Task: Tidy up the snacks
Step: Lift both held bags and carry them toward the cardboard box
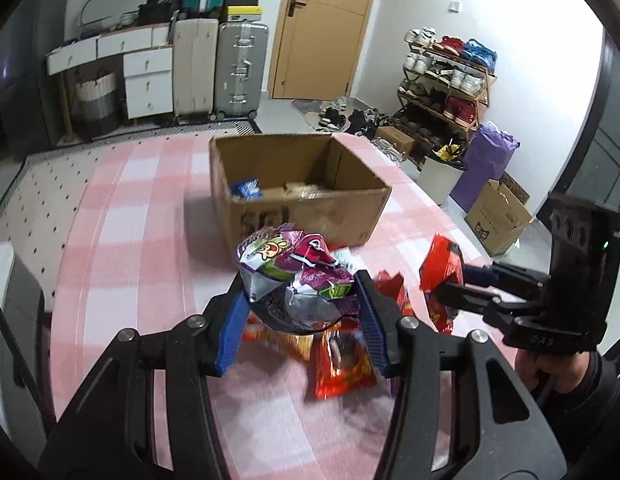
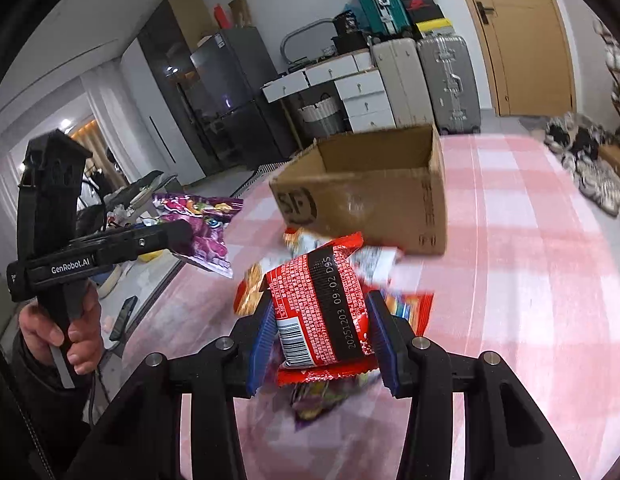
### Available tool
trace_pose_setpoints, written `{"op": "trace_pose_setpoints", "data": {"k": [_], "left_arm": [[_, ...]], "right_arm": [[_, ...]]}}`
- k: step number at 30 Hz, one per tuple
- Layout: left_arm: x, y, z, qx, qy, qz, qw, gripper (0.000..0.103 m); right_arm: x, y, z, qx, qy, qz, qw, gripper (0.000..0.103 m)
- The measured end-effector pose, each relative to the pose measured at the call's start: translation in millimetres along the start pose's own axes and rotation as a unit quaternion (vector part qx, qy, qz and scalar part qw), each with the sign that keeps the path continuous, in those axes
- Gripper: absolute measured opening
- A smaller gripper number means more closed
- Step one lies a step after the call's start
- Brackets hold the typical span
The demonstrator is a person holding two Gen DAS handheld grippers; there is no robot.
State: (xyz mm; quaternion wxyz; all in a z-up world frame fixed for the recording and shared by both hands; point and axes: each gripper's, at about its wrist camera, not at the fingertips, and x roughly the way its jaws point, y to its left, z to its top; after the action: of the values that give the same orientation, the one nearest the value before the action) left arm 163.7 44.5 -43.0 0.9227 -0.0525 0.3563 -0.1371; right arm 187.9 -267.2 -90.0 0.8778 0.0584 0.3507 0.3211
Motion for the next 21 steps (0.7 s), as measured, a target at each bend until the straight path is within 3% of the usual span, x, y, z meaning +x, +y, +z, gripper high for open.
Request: {"op": "trace_pose_setpoints", "data": {"k": [21], "left_arm": [[48,8,121,-0.018,0.003,0.008,0.9998,0.048]], "right_arm": [[6,-5,133,-0.046,-0.049,-0.001,0.998,0.045]]}}
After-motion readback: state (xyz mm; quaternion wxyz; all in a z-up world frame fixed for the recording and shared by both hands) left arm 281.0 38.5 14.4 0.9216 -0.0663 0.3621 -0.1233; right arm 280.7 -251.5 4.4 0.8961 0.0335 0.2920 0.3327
